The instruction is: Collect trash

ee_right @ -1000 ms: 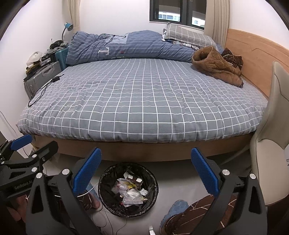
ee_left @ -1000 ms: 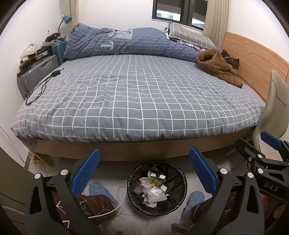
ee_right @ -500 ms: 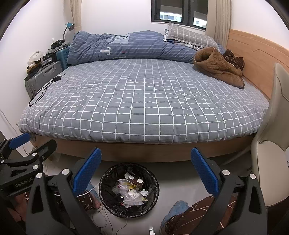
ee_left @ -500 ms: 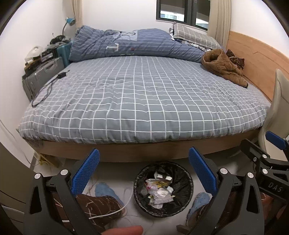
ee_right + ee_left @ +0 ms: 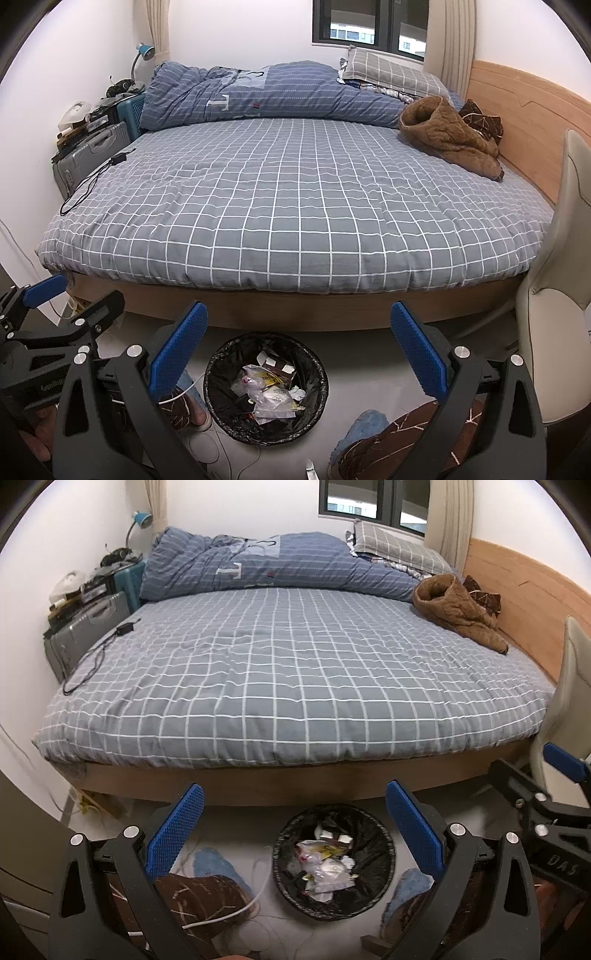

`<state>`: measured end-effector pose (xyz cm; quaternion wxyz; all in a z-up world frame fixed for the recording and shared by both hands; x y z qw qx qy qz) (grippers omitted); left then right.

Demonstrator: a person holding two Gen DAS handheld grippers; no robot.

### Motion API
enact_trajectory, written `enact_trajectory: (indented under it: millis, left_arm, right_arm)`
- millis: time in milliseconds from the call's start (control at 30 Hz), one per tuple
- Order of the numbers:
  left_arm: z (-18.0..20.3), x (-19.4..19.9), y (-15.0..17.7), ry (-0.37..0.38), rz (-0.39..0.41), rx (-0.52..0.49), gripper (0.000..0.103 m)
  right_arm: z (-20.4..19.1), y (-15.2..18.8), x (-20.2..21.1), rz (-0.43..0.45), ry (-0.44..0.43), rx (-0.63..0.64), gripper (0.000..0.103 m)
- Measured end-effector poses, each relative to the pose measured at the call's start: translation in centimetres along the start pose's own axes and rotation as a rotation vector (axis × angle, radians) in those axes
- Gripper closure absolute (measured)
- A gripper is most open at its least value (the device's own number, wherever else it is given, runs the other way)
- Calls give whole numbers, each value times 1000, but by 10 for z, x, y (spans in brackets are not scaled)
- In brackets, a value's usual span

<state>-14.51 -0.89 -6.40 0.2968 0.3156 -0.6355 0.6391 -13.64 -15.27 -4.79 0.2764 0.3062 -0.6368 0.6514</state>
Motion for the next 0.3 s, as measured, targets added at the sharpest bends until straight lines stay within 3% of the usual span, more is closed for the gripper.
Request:
enact_trajectory:
  millis: [300]
  left_arm:
    - [-12,-1,-1,-5,0,12,6]
  right_arm:
    - [1,0,-3,2,2,-3,8]
Point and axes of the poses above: each gripper's, at about its wrist camera, not at the fingertips, and x roughly against the way its jaws point, z to its right, y to its underside, the point moved 8 cm from there along -x, roughly the way its jaws point, and after that the axes turned 6 degrees about -z, right-handed, at the moved point
